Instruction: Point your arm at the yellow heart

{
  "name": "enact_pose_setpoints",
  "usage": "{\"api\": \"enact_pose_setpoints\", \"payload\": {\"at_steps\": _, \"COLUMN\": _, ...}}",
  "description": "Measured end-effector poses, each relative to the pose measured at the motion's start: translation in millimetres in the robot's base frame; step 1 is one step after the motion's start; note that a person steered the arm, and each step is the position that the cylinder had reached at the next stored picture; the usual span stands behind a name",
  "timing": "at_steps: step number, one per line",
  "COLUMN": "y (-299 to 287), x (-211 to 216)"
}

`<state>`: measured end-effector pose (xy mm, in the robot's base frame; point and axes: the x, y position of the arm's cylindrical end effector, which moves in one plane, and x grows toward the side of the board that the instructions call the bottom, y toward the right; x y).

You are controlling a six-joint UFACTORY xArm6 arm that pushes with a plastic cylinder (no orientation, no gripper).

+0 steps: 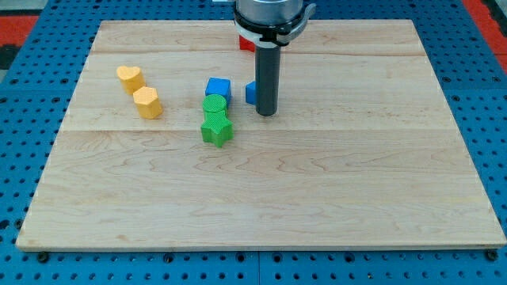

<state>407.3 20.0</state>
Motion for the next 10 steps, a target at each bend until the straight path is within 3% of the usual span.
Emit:
{"api": "enact_pose_setpoints", "payload": {"at_steps": 2, "y": 21.5, "x": 1.0}}
{"api": "enact_pose_setpoints", "payload": {"at_steps": 3, "y": 55.1, "x": 83.0}}
{"api": "enact_pose_setpoints", "payload": {"at_steps": 4, "y": -26.8, "x": 183.7}}
{"api": "enact_pose_setpoints", "payload": {"at_steps": 5, "y": -198.1, "x": 184.9}}
{"api": "enact_pose_setpoints", "payload": {"at_steps": 6, "y": -294.5, "x": 126.5}}
{"api": "enact_pose_setpoints", "payload": {"at_steps": 7, "y": -319.3, "x": 33.4}}
{"api": "enact_pose_setpoints", "payload": {"at_steps": 8, "y": -285.0, "x": -46.7}}
{"api": "enact_pose_setpoints", "payload": {"at_steps": 9, "y": -240.5, "x": -82.0}}
{"api": "enact_pose_setpoints", "payload": {"at_steps": 10, "y": -212.7, "x": -80.7}}
